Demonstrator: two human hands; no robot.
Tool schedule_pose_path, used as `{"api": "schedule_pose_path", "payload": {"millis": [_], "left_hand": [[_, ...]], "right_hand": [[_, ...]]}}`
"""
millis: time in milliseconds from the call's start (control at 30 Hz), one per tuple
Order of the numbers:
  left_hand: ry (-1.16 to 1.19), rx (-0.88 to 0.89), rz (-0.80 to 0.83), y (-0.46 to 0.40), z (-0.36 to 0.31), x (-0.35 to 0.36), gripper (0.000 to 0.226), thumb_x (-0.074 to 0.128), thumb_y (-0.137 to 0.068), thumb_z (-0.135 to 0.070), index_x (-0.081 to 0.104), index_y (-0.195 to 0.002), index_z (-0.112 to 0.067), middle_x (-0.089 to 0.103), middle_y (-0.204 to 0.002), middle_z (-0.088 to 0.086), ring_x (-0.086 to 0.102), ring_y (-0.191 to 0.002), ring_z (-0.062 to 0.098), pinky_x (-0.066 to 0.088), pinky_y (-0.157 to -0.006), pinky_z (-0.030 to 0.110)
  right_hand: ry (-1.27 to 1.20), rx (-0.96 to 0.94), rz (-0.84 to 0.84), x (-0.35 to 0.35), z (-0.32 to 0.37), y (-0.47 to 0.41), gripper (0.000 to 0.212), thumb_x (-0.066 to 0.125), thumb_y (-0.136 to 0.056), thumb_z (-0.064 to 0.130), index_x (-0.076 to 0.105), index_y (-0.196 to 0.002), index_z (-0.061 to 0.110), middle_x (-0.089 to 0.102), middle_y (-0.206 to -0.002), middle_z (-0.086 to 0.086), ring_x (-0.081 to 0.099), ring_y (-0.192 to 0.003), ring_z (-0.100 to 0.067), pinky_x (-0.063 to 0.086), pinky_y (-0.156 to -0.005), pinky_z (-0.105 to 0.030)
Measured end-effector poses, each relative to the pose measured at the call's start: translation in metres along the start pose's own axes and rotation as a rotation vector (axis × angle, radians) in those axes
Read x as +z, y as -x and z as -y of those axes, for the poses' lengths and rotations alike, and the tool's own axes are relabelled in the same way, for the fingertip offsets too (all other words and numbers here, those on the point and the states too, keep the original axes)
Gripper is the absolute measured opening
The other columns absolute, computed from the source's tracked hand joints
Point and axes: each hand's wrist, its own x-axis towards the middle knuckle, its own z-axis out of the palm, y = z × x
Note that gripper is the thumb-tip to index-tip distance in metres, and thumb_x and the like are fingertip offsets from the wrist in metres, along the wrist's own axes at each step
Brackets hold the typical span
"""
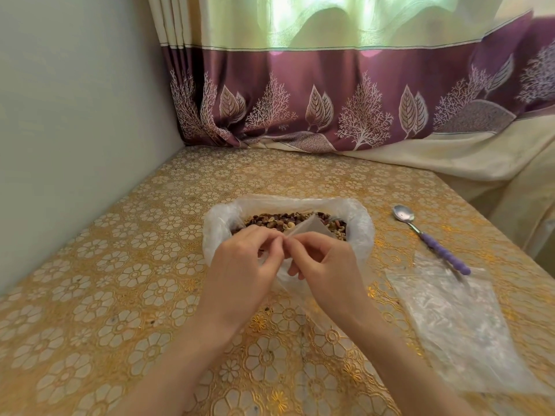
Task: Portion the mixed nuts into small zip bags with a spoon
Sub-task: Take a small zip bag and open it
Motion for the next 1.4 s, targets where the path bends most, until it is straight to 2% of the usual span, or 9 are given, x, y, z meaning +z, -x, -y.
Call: {"api": "schedule_pose_path", "payload": {"millis": [200, 467, 633, 767, 900, 1067, 1200, 1300, 1400], "left_hand": [[0.039, 0.040, 0.046, -0.004, 0.005, -0.004, 0.010, 0.061, -0.089, -0.012, 0.071, -0.086, -0.015, 0.064, -0.078, -0.015, 0.057, -0.077, -0.001, 0.041, -0.065, 0.007], [0.093, -0.017, 0.050, -0.008, 0.006, -0.008, 0.013, 0.060, -0.089, -0.006, 0.069, -0.083, -0.012, 0.064, -0.072, -0.009, 0.053, -0.057, -0.010, 0.035, -0.050, 0.001], [-0.090, 0.002, -0.196, -0.012, 0.010, -0.019, 0.012, 0.056, -0.089, -0.011, 0.066, -0.095, -0.010, 0.062, -0.081, -0.004, 0.054, -0.063, 0.000, 0.042, -0.061, 0.007], [-0.189, 0.202, -0.235, -0.009, 0.007, -0.021, 0.016, 0.052, -0.088, -0.017, 0.065, -0.089, -0.007, 0.062, -0.079, -0.001, 0.052, -0.065, 0.008, 0.044, -0.063, 0.016], [-0.025, 0.346, -0.114, -0.007, 0.002, -0.015, 0.022, 0.052, -0.088, -0.026, 0.067, -0.088, -0.010, 0.064, -0.091, -0.002, 0.055, -0.089, 0.007, 0.044, -0.081, 0.018], [0.308, -0.172, -0.054, -0.013, 0.003, -0.018, 0.036, 0.043, -0.089, -0.058, 0.050, -0.118, -0.038, 0.051, -0.121, -0.021, 0.051, -0.109, 0.001, 0.045, -0.080, 0.018], [0.562, -0.613, 0.141, -0.021, 0.027, -0.027, 0.082, 0.053, -0.073, -0.062, 0.029, -0.143, -0.027, 0.045, -0.139, -0.006, 0.054, -0.110, 0.014, 0.043, -0.089, 0.031], [0.853, -0.684, 0.201, -0.023, 0.035, -0.031, 0.084, 0.070, -0.063, -0.043, 0.042, -0.137, -0.014, 0.066, -0.115, 0.003, 0.061, -0.099, 0.014, 0.046, -0.085, 0.032], [0.911, -0.685, 0.138, -0.025, 0.040, -0.035, 0.079, 0.077, -0.055, -0.036, 0.054, -0.127, -0.015, 0.068, -0.106, 0.002, 0.059, -0.095, 0.015, 0.047, -0.080, 0.030]], "right_hand": [[0.001, 0.001, 0.039, -0.005, 0.000, -0.003, 0.020, 0.058, -0.092, 0.013, 0.072, -0.078, 0.011, 0.066, -0.063, 0.000, 0.055, -0.051, -0.005, 0.043, -0.053, -0.018], [0.113, -0.102, 0.090, -0.002, 0.002, 0.000, 0.019, 0.058, -0.091, 0.009, 0.064, -0.077, 0.020, 0.057, -0.063, 0.013, 0.052, -0.057, -0.003, 0.039, -0.055, -0.013], [0.252, -0.096, -0.167, -0.003, -0.002, -0.002, 0.023, 0.060, -0.086, 0.008, 0.056, -0.064, 0.015, 0.051, -0.056, 0.008, 0.047, -0.055, -0.004, 0.037, -0.051, -0.014], [0.283, -0.093, -0.270, -0.008, -0.003, -0.005, 0.021, 0.056, -0.086, 0.007, 0.054, -0.067, 0.015, 0.049, -0.057, 0.004, 0.046, -0.053, -0.007, 0.036, -0.048, -0.015], [-0.073, 0.049, -0.291, -0.017, 0.001, -0.011, 0.016, 0.053, -0.091, 0.009, 0.058, -0.076, 0.012, 0.064, -0.073, -0.012, 0.062, -0.071, -0.033, 0.055, -0.066, -0.045], [-0.602, 0.293, -0.030, -0.023, 0.004, -0.013, 0.010, 0.057, -0.088, 0.005, 0.060, -0.079, 0.008, 0.062, -0.092, -0.028, 0.058, -0.078, -0.036, 0.051, -0.075, -0.041], [-0.818, 0.318, 0.132, -0.026, 0.006, -0.014, 0.011, 0.060, -0.078, 0.012, 0.060, -0.083, 0.002, 0.072, -0.087, -0.018, 0.070, -0.072, -0.021, 0.056, -0.060, -0.025], [-0.837, 0.316, 0.159, -0.027, 0.007, -0.014, 0.012, 0.061, -0.077, 0.012, 0.061, -0.084, 0.002, 0.073, -0.086, -0.017, 0.070, -0.070, -0.020, 0.055, -0.058, -0.024], [-0.844, 0.328, 0.184, -0.031, 0.006, -0.015, 0.012, 0.058, -0.080, 0.010, 0.060, -0.086, 0.001, 0.073, -0.089, -0.017, 0.071, -0.072, -0.019, 0.056, -0.059, -0.024]]}}
